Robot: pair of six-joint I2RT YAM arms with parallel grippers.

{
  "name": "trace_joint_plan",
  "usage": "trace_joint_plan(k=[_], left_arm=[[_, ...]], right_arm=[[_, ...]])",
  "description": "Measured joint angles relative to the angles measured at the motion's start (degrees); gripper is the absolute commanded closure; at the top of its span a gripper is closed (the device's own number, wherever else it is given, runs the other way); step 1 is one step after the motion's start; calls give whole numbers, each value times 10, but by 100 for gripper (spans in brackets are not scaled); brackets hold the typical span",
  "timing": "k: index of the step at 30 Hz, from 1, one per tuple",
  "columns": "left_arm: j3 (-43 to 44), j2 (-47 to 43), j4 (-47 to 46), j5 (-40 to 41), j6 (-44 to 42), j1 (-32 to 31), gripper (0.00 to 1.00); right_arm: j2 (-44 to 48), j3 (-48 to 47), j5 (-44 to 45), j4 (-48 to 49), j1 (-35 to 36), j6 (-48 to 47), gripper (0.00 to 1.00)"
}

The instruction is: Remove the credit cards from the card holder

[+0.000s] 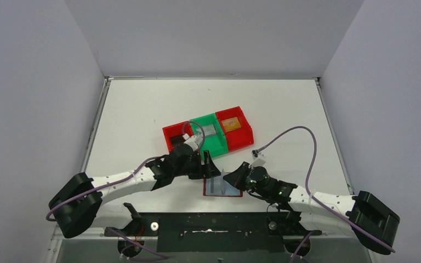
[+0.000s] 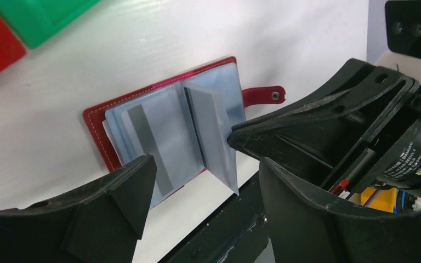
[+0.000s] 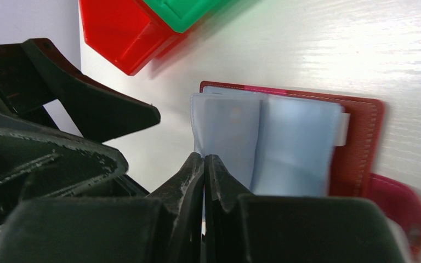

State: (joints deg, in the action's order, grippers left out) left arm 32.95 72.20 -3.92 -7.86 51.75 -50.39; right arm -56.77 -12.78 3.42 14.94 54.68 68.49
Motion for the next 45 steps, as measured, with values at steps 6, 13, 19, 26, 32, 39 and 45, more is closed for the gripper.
trace_joint_plan(k=[6,13,19,26,32,39,45], left_arm=[[10,57,-19,-20,6,-23,39],[53,102,-28,-27,5,-46,41],[86,143,-32,-29,1,-63,43],[95,163,-28,-23,1,-76,44],[95,163,-16,0,1,-77,45],[94,153,7,30,7,-77,45],[82,132,6,38,17,-72,45]], right_arm=[[25,38,7,13,-4,30,100],[82,61,23,-15,-7,51,95],[134,59,57,-119,-7,74,78],[189,31,101,-274,-7,89,68],[200,15,106,-285,-8,68,72],[102,-23,79,-260,-8,28,77],[19,-56,68,-255,-7,14,82]])
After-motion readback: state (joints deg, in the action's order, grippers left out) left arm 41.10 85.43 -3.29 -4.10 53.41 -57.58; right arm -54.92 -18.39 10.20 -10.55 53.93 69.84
